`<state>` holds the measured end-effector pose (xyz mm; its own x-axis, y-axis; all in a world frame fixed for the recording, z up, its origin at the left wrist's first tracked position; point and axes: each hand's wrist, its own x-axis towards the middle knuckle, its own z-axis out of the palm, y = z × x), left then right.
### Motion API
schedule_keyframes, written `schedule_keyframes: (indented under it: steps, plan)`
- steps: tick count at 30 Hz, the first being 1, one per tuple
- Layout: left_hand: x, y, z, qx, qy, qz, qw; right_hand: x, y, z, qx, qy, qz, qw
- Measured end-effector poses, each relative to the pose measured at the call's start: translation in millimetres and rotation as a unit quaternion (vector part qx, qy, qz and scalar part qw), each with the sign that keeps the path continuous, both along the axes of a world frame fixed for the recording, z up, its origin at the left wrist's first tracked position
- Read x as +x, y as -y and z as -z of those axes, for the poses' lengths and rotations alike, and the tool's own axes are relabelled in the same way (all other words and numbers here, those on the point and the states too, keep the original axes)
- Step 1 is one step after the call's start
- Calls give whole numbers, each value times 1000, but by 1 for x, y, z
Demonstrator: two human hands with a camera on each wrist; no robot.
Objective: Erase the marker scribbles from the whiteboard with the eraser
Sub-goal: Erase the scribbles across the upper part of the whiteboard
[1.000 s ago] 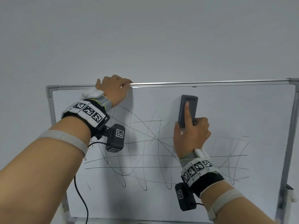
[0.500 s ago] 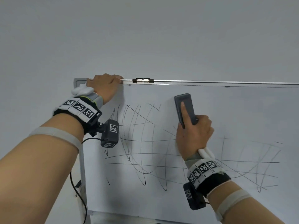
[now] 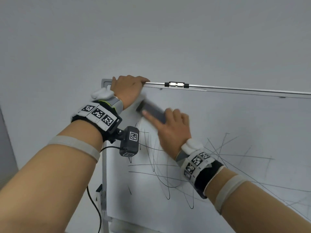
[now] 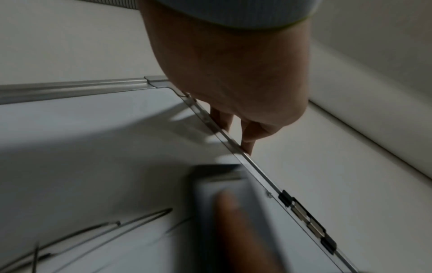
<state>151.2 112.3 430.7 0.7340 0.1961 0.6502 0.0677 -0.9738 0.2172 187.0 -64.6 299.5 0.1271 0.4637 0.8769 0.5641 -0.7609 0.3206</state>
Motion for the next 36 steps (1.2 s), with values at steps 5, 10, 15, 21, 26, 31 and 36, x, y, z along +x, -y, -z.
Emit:
schedule_keyframes:
  steps: [5, 10, 15, 21, 26, 31, 36]
  plan:
    - [-5, -2, 3, -34, 6, 29, 999, -4, -10, -7, 55, -21, 20, 998]
    - [-12, -11, 4, -75, 10, 31, 997, -17, 1, 64, -184, -47, -10, 982]
    - [-17, -7, 4, -56, 11, 58, 997, -14, -4, 17, -73, -20, -2, 997]
    - [-25, -14, 11, -59, 19, 95, 994, -23, -33, 13, -90, -34, -36, 995]
    - [-30, -8, 15, -54, 16, 111, 992, -40, -37, 100, -288, -81, -57, 952]
    - [-34, -12, 18, -46, 30, 125, 991, -38, -36, 59, -203, -82, -105, 970]
    - [-36, -13, 26, -24, 50, 112, 992, -40, -49, 49, -95, -78, -144, 982]
